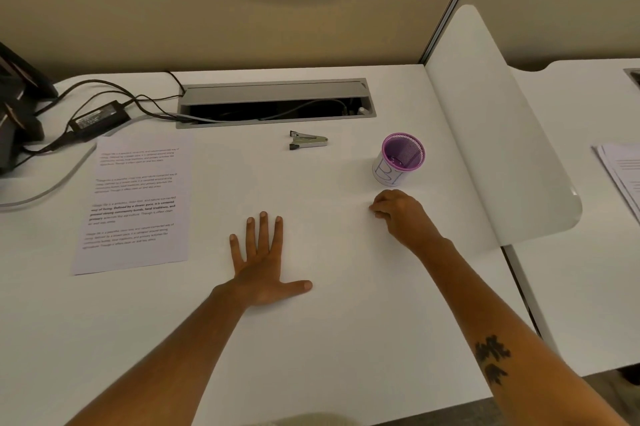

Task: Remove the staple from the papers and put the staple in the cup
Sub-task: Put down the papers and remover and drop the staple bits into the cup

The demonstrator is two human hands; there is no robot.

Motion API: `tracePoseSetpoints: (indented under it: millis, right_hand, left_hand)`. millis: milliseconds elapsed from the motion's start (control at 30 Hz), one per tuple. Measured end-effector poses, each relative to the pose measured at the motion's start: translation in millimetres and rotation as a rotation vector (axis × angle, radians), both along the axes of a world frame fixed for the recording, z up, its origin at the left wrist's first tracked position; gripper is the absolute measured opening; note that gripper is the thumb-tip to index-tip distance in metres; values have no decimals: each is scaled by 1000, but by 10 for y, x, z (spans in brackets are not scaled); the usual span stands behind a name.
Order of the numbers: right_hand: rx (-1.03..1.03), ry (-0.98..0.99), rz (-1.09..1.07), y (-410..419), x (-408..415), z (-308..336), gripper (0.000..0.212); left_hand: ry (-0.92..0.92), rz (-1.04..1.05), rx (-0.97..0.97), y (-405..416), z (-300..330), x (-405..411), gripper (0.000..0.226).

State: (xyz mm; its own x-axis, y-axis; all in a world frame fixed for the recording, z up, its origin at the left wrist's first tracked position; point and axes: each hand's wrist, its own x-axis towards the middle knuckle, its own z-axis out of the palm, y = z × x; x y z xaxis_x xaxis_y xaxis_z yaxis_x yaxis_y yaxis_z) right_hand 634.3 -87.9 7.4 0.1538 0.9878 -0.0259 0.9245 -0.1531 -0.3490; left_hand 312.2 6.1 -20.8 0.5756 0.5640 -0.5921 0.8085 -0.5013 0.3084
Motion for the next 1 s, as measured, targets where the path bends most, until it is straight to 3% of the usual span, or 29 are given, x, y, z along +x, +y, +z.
tracePoseSetpoints:
  millis: [800,900,1000]
  right_hand:
    - [120,-56,-175,-75,-408,-87,31]
    - [122,146,-401,-61,-372,-104,43]
    - [226,506,-857,-53,-274,-42,31]
  left_hand:
    - [-10,6,-2,-2,13,0,149]
    - [-12,8,0,1,-1,-5,149]
    - [-18,10,3,4,-19,-9,149]
